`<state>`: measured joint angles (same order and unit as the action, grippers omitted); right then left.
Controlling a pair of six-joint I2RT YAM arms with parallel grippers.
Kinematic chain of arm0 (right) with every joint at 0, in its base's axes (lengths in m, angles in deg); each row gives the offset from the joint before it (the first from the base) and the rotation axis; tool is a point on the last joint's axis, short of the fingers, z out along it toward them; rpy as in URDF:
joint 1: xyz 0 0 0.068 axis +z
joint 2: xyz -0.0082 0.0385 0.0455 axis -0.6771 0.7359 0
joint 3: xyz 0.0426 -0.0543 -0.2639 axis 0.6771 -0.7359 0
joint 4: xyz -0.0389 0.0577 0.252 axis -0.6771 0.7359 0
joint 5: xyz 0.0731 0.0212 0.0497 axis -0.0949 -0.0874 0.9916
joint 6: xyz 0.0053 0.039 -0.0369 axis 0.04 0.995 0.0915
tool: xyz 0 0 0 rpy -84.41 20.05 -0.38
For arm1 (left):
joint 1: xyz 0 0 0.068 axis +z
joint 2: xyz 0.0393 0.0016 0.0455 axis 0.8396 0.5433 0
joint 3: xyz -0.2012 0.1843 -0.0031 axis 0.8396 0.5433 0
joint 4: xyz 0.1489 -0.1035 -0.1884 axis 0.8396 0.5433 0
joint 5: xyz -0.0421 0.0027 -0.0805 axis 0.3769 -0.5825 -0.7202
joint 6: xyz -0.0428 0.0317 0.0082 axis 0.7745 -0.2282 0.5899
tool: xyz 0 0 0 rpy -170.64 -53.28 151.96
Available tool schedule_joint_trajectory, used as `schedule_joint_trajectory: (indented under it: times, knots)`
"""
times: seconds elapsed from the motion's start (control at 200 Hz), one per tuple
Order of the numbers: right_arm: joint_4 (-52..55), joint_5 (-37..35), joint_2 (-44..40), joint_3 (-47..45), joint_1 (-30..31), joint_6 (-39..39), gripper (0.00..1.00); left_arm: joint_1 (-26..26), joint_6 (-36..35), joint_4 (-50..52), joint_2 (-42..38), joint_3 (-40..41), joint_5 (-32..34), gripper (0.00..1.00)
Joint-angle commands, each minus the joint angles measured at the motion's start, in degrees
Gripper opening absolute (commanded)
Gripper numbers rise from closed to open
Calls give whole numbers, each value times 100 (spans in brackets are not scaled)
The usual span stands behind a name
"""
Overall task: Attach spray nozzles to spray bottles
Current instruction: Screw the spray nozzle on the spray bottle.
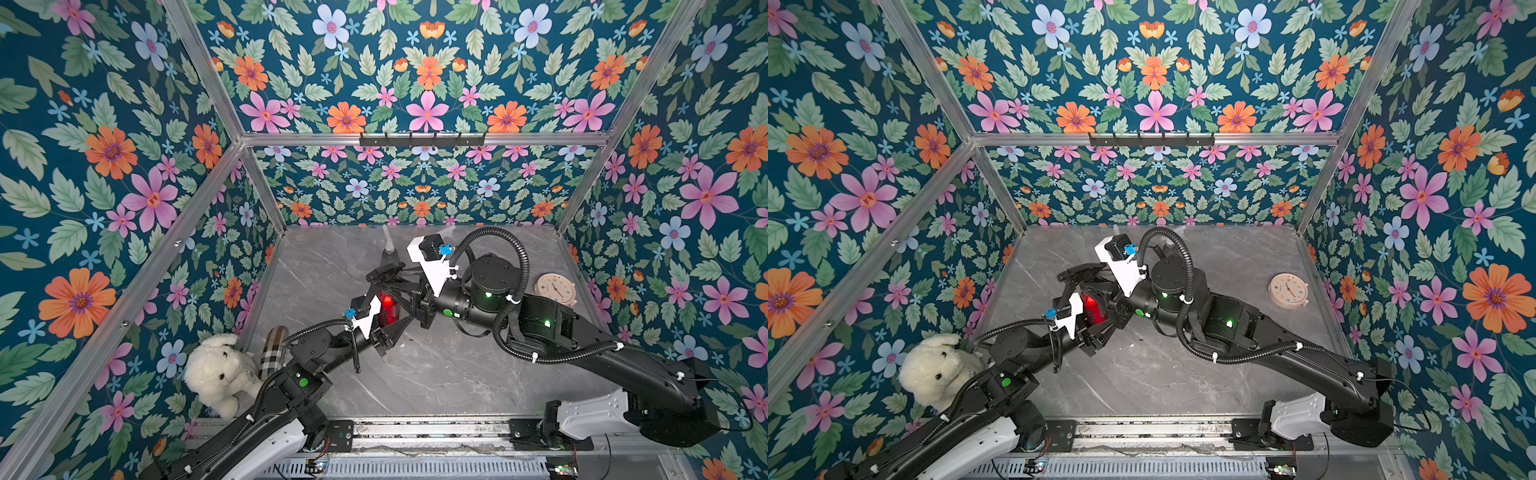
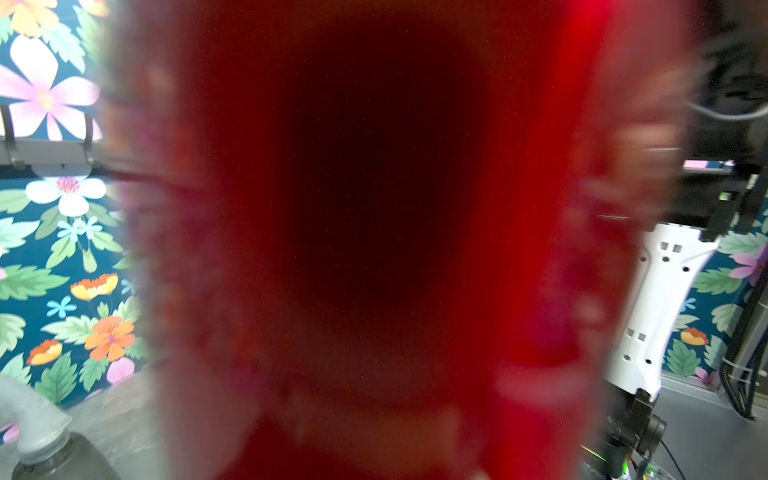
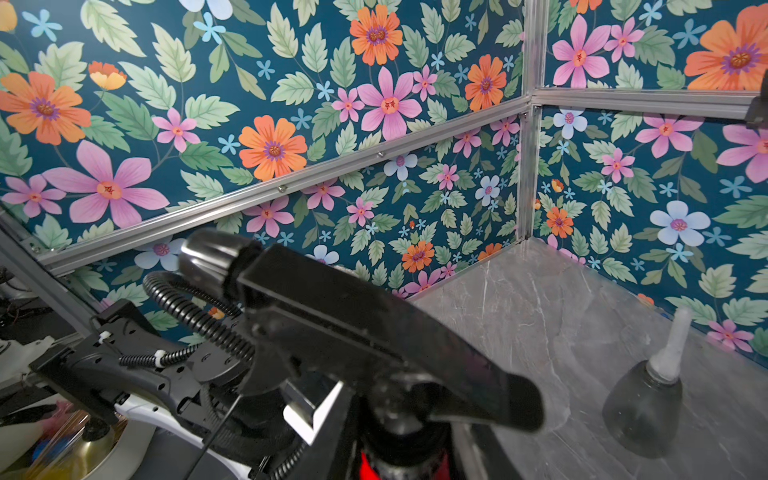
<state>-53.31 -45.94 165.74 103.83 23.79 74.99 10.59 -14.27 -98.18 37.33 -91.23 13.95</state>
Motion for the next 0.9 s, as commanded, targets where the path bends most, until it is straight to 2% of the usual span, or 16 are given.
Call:
schedule_joint_trajectory:
  times: [0.0,0.32,0.405,0.595,0.81,0.895]
  knots:
    - [975,-384,151,-33,12,543,28,9,27,-584,-3,-153,450,0]
    - [2045,-1898,739,468,109,1941,29,-1,-104,-319,242,-324,1247,0]
    - [2183,-2285,973,657,234,2054,33,-5,-121,-308,293,-365,1288,0]
    - [1950,-2148,1047,861,252,1747,38,-1,-100,-330,293,-322,1262,0]
    - [807,-1749,379,296,257,816,63,-2,-4,-549,227,-137,1242,0]
    - [252,-1283,-33,-154,253,486,68,-1,37,-643,218,-81,1227,0]
